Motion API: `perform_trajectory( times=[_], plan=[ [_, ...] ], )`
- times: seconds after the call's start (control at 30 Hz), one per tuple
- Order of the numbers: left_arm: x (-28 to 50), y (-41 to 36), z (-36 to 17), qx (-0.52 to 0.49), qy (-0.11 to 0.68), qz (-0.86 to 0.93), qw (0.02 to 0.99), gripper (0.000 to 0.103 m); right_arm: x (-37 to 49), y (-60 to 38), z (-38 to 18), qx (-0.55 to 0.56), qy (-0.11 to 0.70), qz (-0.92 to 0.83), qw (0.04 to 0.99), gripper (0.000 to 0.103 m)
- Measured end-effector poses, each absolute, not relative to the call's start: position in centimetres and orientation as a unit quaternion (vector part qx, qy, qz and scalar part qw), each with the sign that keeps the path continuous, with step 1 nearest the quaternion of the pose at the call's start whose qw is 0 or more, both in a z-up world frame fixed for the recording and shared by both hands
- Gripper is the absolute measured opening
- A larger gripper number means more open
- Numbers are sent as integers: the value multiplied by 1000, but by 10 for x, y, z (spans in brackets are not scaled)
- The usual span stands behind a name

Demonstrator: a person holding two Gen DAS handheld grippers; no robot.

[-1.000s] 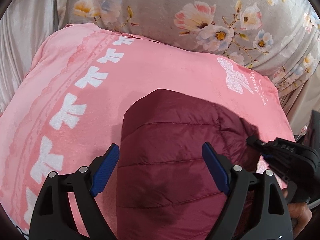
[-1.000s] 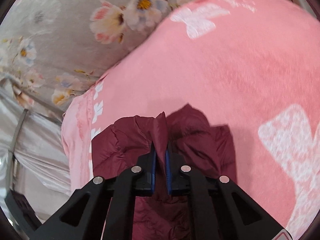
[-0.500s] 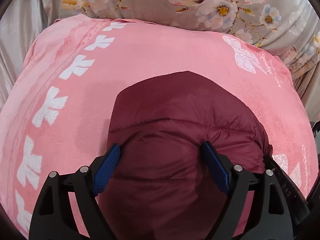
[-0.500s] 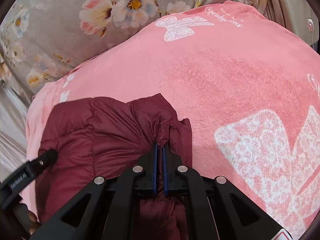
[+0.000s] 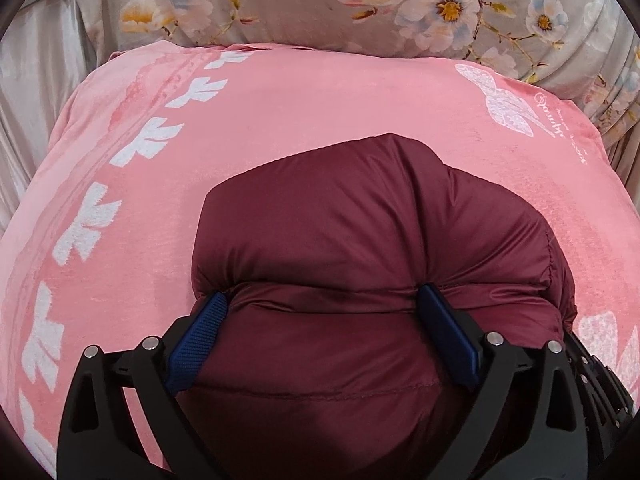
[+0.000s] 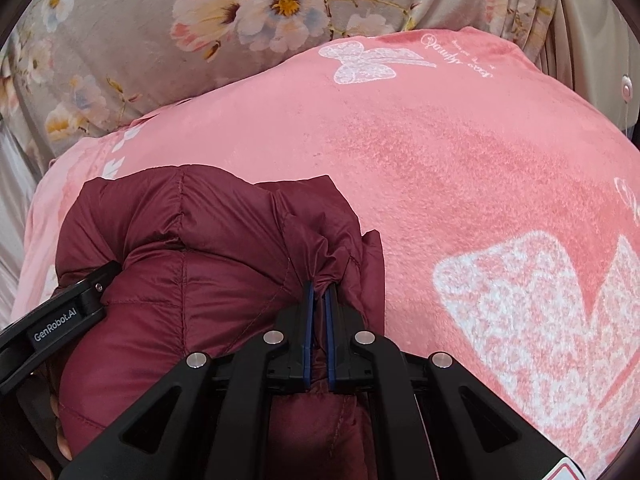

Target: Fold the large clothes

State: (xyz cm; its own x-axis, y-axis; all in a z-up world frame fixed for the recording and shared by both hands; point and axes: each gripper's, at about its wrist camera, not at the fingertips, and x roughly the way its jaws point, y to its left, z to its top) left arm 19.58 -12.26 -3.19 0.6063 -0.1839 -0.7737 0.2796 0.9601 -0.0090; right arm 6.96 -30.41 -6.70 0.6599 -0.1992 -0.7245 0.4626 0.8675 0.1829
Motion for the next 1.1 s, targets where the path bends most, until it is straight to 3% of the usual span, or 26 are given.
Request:
perform_trajectory(
  times=[0.63,0.73,0.8,0.83,1.03,1.07,1.1],
  plan=[
    [195,-126,-42,72,415,-113,900,98,67,-312,-70,206,365,-156,894,6],
    [192,-117,-37,70,430,-124,891,98,44,-330,-58,274,374,-114,879,21],
    [184,-104,-30,56,444,-136,884,98,16,-342,-51,313,366,-93,871,50],
    [178,-94,-24,41,453,-145,878,98,6,-344,-50,322,365,-82,870,51],
    [127,-65,-10,39,470,-171,865,97,-48,-334,-60,334,389,-3,859,51],
    [121,-64,-11,41,472,-170,864,97,-51,-326,-61,321,392,-1,862,48],
    [115,-62,-14,47,477,-167,862,97,-54,-315,-62,296,398,-3,868,33]
  ],
)
